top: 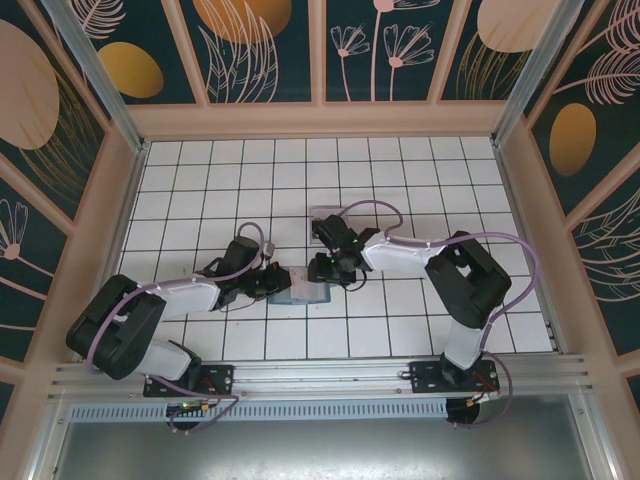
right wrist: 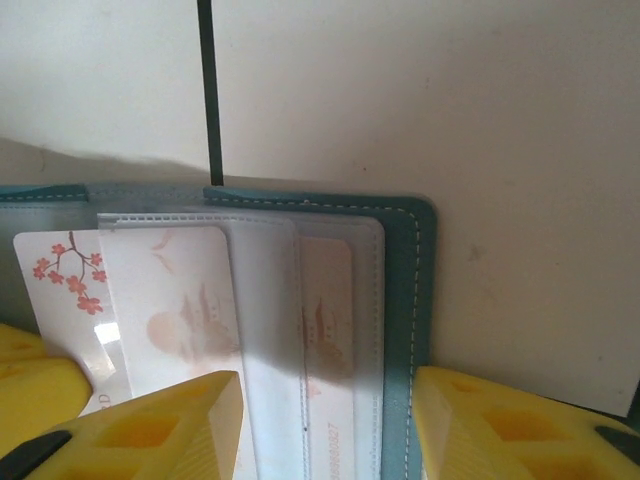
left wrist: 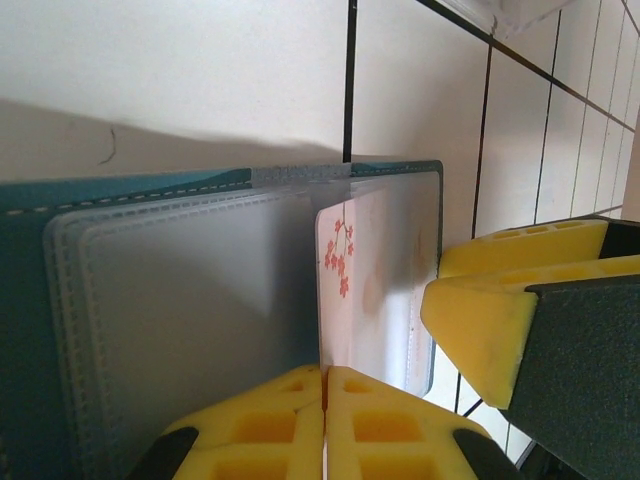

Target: Take the credit cards out of the card holder

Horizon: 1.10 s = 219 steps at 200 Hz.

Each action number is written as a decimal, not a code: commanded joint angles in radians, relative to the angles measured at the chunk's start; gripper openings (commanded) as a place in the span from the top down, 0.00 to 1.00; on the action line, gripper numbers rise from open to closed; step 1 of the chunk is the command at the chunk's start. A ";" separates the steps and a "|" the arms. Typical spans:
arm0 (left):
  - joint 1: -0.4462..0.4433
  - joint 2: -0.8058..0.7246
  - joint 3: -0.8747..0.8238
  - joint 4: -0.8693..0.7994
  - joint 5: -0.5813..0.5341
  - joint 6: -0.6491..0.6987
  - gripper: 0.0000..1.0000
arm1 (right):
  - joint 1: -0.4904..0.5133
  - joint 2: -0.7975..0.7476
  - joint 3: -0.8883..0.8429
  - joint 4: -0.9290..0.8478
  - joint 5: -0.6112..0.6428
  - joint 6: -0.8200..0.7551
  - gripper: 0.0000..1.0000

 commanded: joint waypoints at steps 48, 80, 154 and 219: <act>0.007 0.060 0.009 0.046 0.049 -0.012 0.91 | 0.019 0.075 0.043 -0.136 0.120 -0.012 0.57; 0.006 0.065 0.015 0.040 0.057 -0.006 0.91 | 0.018 0.086 0.045 -0.149 0.130 -0.007 0.62; 0.006 -0.018 0.082 -0.187 -0.071 0.098 0.91 | 0.019 0.121 0.060 -0.201 0.178 -0.014 0.69; 0.007 -0.104 0.189 -0.437 -0.190 0.242 0.92 | 0.020 0.121 0.071 -0.226 0.197 -0.015 0.69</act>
